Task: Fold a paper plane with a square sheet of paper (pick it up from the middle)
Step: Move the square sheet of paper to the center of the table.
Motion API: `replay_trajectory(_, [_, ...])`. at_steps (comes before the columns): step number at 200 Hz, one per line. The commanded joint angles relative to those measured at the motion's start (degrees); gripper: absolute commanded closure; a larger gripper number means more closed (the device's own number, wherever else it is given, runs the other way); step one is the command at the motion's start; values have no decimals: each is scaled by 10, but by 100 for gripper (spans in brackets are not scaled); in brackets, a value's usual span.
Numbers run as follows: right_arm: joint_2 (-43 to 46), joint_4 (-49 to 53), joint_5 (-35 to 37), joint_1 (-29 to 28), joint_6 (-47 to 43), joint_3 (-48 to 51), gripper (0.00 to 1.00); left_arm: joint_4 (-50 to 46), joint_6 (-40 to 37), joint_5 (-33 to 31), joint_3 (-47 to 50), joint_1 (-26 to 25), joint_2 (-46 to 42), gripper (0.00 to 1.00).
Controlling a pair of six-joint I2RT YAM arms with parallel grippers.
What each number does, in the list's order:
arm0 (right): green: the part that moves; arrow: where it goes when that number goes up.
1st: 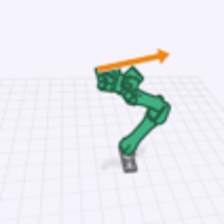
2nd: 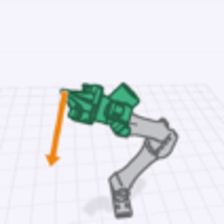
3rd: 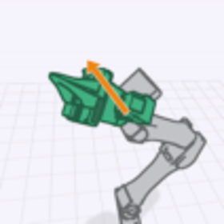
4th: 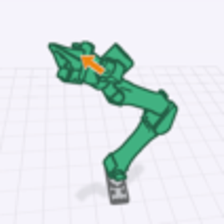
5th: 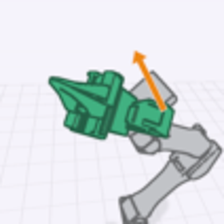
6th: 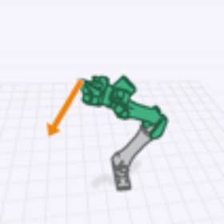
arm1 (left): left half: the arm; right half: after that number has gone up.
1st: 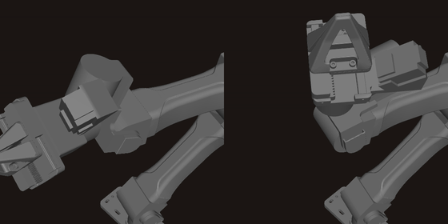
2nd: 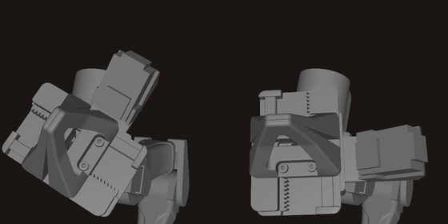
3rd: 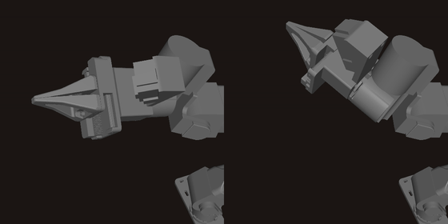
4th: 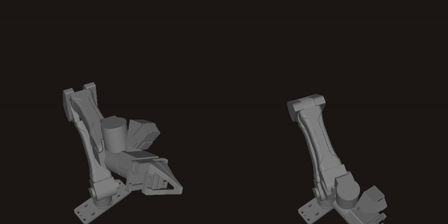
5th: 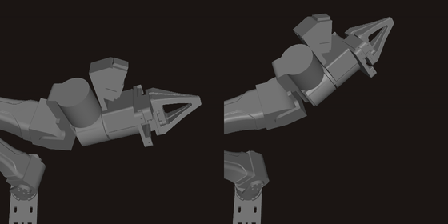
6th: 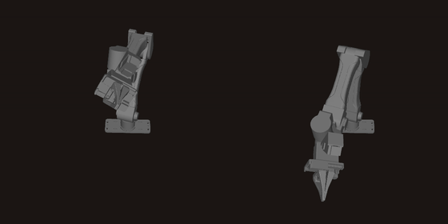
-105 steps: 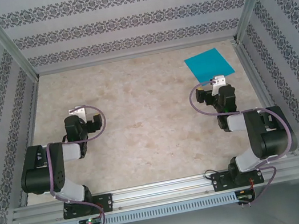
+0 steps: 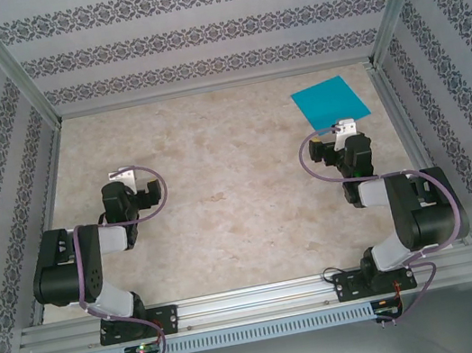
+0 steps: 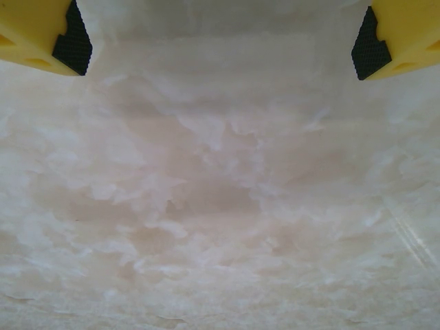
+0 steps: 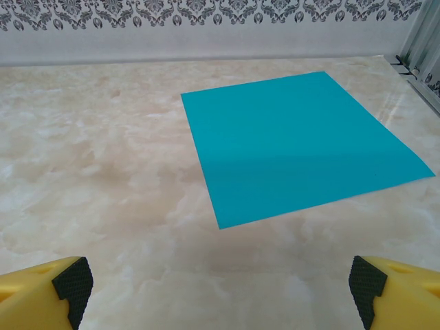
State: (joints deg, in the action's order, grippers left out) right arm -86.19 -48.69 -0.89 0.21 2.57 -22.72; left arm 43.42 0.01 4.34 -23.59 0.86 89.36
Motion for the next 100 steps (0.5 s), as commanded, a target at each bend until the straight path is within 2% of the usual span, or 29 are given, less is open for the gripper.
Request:
replay_trajectory(1, [-2,-14,3,-3,-7,2,2,34,2,5,-5,3,1,0])
replay_trajectory(100, [0,-21,3,-2,-6,6,2,35,1,4,-4,3,1,0])
